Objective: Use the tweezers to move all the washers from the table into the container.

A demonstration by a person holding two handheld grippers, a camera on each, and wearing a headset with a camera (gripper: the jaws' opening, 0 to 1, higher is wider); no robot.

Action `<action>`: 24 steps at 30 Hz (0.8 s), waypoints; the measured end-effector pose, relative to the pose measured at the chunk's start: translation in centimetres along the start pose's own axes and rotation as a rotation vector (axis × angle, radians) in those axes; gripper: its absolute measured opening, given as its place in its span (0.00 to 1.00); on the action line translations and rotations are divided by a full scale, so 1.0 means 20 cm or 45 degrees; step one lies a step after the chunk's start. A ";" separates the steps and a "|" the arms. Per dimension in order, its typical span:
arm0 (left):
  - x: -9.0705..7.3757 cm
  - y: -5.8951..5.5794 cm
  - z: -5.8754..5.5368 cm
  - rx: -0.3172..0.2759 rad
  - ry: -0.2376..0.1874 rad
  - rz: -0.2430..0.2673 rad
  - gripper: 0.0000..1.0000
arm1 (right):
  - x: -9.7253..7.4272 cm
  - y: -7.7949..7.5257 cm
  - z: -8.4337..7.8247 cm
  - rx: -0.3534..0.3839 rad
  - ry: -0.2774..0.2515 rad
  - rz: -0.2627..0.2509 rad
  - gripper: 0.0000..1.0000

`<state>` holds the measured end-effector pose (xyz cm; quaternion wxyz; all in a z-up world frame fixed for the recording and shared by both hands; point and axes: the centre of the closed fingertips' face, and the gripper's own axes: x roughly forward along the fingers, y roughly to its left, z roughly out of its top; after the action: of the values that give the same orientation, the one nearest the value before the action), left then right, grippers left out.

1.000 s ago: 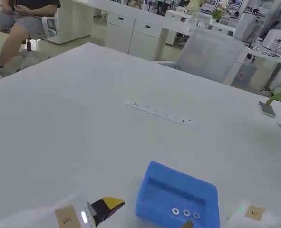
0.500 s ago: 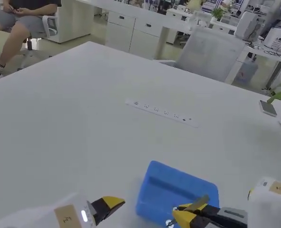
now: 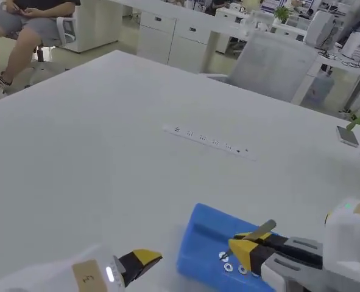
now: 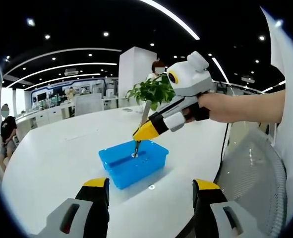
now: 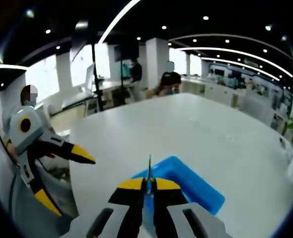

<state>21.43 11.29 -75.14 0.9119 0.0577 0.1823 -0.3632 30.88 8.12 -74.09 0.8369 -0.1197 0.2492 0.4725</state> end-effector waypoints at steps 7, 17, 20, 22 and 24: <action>0.00 0.00 0.00 -0.003 0.001 0.001 0.68 | 0.05 -0.07 0.02 -0.010 -0.002 -0.013 0.03; 0.00 0.01 0.00 -0.009 0.001 0.007 0.68 | 0.14 -0.16 -0.04 0.021 0.032 -0.026 0.03; 0.00 0.01 0.00 -0.011 0.001 0.011 0.68 | 0.16 -0.18 -0.06 0.029 0.048 -0.027 0.03; 0.00 0.01 0.00 -0.013 0.004 0.009 0.68 | 0.19 -0.20 -0.09 0.041 0.064 -0.027 0.03; 0.00 0.01 0.00 -0.014 0.004 0.009 0.68 | 0.21 -0.21 -0.10 0.049 0.073 -0.027 0.03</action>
<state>21.57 11.48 -75.19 0.9131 0.0541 0.1857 -0.3590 35.52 8.07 -78.16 0.8364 -0.1196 0.2808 0.4552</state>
